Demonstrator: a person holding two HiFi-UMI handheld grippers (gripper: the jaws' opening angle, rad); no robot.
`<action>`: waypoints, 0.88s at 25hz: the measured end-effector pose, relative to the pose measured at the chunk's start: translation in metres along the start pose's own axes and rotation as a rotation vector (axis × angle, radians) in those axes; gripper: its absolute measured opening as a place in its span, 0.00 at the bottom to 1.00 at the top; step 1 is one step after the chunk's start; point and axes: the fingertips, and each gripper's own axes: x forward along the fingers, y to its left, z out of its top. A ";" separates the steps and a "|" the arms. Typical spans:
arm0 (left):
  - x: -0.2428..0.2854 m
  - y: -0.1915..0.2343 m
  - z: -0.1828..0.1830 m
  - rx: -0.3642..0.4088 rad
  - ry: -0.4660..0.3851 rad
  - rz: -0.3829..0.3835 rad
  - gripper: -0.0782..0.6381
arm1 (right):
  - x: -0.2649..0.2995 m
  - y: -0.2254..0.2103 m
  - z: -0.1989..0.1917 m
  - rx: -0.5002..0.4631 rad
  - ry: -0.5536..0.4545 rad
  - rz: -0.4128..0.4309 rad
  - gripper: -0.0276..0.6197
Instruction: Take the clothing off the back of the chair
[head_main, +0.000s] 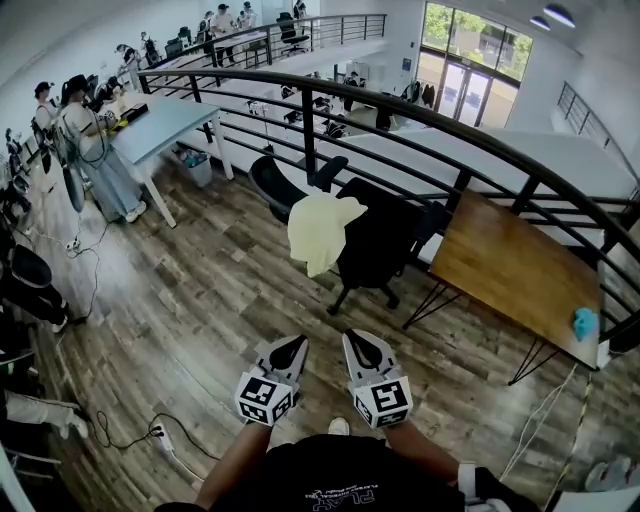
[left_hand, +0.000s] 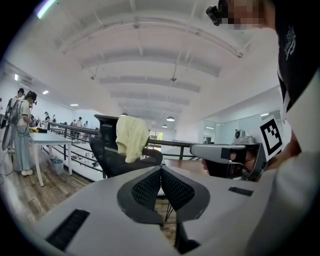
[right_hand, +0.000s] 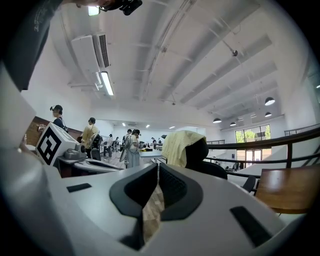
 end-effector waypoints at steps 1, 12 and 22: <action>0.003 -0.002 0.000 0.004 0.002 0.000 0.13 | 0.000 -0.003 -0.001 0.006 0.002 0.001 0.08; 0.037 0.002 0.014 0.038 -0.015 0.003 0.13 | 0.012 -0.031 -0.005 0.029 0.029 -0.023 0.08; 0.060 0.039 0.035 0.040 -0.059 -0.041 0.13 | 0.055 -0.049 -0.001 -0.009 0.028 -0.074 0.08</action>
